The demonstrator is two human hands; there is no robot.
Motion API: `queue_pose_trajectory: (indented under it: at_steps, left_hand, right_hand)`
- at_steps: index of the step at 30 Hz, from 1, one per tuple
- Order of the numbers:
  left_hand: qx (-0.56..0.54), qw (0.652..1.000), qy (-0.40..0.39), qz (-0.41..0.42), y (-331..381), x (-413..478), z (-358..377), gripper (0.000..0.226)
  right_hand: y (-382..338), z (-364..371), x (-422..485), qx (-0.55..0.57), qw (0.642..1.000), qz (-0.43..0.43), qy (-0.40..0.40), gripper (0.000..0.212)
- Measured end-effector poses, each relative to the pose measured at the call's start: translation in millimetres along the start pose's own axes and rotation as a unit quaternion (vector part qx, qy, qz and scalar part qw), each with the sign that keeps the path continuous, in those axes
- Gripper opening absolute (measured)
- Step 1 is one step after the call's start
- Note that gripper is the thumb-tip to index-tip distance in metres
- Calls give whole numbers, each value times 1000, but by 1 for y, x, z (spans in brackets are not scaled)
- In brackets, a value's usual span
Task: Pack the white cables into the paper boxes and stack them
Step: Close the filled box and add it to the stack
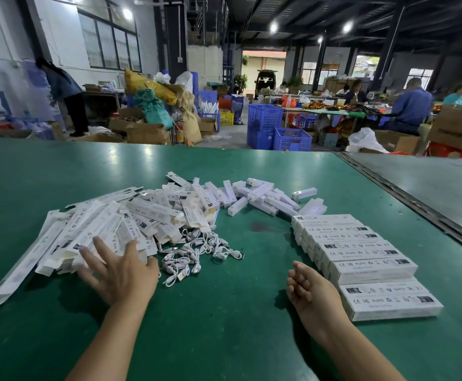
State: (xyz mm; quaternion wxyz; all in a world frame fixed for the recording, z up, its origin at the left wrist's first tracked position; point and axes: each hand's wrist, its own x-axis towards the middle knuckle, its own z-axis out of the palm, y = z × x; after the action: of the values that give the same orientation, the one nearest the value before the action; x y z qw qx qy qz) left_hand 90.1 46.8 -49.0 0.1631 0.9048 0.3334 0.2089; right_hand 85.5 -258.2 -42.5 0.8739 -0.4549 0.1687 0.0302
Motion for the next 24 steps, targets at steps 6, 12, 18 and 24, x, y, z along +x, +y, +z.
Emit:
queue_pose_trajectory:
  at_steps: [6,12,18,24]
  left_hand:
    - [14,997,-53,-48,-5,4,5,45]
    - [31,997,-56,-34,-1,2,5,56]
    - [30,995,-88,-37,1,3,4,48]
    - [39,994,-95,-33,4,1,1,45]
  right_hand:
    - [-1,-1,0,5,1000,5,-7,9]
    - [0,-1,-1,-1,1000,3,-14,9]
    - [0,0,-2,-3,1000,2,-18,9]
    - [-1,0,-2,-1,1000,5,-19,9]
